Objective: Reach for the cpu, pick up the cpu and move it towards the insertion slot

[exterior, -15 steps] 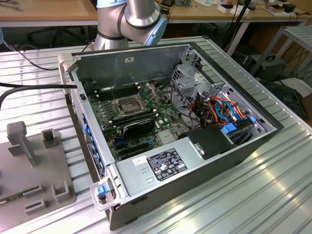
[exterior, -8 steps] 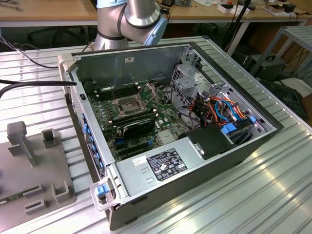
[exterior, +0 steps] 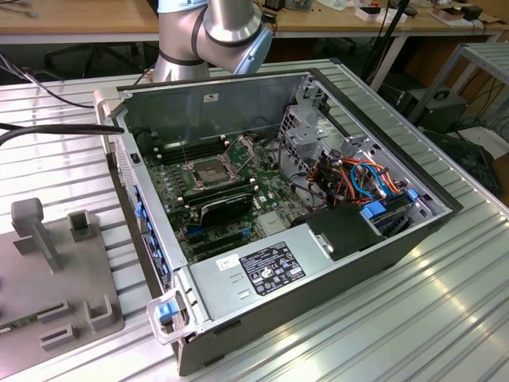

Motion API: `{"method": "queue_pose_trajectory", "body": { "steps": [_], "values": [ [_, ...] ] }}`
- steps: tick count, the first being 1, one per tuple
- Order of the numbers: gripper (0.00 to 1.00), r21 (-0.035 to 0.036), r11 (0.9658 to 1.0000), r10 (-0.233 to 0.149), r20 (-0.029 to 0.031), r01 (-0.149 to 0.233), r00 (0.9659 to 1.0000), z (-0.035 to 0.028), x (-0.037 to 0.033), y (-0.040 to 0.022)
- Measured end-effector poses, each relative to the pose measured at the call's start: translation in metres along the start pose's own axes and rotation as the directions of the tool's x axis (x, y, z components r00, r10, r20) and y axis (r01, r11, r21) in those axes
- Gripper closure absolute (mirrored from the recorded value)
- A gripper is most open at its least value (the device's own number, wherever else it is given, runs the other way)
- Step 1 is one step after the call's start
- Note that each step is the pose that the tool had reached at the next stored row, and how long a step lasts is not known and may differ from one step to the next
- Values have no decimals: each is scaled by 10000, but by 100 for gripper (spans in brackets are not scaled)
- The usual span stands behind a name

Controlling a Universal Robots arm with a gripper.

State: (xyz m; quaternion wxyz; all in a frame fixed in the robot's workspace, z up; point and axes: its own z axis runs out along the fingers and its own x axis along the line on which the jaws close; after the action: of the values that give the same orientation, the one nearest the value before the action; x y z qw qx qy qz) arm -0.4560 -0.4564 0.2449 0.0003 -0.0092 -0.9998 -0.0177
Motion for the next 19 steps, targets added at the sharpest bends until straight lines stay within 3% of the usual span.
{"method": "queue_pose_trajectory", "body": {
  "steps": [19],
  "values": [
    [45,0,10000,0,-1,0,10000,-214,0,8]
  ]
}}
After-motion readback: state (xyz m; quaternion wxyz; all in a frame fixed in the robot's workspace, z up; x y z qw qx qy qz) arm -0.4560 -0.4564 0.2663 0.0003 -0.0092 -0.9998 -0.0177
